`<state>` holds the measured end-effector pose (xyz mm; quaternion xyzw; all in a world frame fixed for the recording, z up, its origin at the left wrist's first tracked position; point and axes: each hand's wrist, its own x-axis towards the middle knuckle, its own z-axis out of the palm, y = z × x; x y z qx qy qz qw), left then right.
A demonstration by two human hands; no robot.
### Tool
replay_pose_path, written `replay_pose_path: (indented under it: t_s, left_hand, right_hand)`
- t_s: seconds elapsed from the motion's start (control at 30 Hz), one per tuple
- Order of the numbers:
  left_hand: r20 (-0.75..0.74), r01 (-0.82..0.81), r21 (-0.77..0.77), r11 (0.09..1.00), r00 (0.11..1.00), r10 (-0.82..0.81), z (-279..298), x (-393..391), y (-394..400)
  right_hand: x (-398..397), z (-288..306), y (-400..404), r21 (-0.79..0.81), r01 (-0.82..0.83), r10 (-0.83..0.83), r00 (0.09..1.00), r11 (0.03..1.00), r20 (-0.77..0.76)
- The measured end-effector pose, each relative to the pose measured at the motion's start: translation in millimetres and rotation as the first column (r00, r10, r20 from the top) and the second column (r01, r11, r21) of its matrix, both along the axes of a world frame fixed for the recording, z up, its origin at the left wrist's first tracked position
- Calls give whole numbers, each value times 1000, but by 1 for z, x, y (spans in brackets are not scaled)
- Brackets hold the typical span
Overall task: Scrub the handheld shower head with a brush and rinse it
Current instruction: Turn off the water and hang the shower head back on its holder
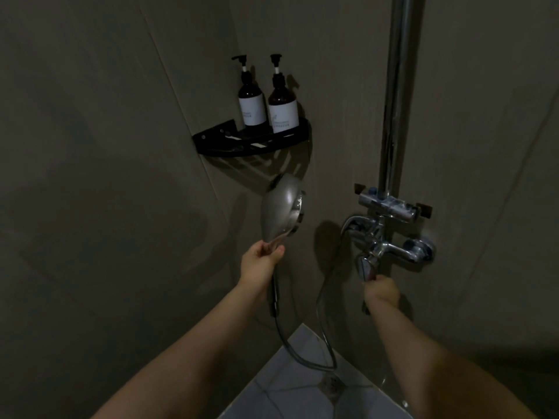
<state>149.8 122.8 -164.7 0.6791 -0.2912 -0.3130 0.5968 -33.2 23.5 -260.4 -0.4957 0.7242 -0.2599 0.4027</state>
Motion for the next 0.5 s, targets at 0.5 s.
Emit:
replay_pose_path:
  t_s: [0.5]
  left_hand:
    - [56, -26, 9, 1000, 998, 26, -2, 16, 8]
  right_hand:
    - [1, 1, 1, -29, 0, -2, 998, 1000, -58]
